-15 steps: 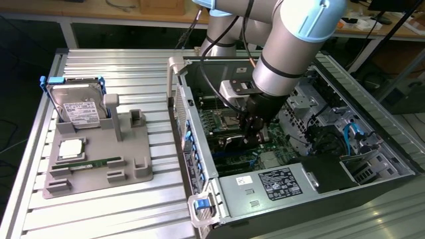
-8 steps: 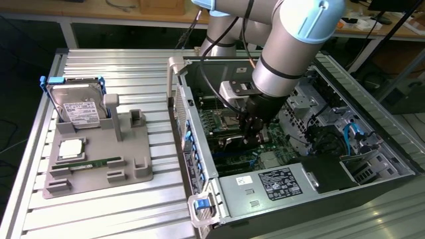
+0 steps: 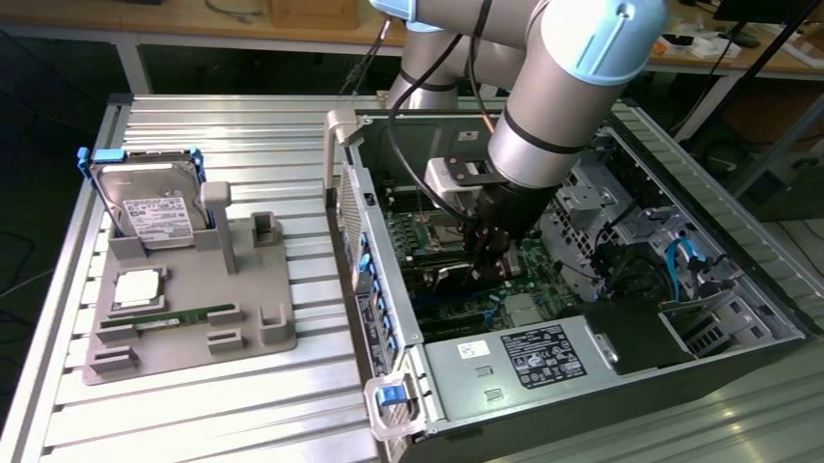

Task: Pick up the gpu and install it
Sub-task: 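Insert the gpu into the slot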

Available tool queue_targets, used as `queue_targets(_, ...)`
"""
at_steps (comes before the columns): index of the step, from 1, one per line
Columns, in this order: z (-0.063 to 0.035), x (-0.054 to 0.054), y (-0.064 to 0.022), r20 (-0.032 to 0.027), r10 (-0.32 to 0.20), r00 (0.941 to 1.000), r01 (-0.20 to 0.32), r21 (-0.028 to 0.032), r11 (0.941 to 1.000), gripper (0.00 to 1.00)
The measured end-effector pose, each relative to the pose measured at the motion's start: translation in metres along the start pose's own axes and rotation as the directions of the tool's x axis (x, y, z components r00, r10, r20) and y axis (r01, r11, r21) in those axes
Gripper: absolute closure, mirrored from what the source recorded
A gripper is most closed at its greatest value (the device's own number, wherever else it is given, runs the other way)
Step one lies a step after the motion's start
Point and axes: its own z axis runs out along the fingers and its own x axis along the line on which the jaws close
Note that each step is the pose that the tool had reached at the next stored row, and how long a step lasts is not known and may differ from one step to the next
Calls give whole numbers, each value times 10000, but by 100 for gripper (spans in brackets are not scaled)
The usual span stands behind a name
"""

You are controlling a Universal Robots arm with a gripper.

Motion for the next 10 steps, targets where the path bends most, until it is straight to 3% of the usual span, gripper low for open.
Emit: queue_targets(10,18,0,0,5,0,10000,0,2,10000,73)
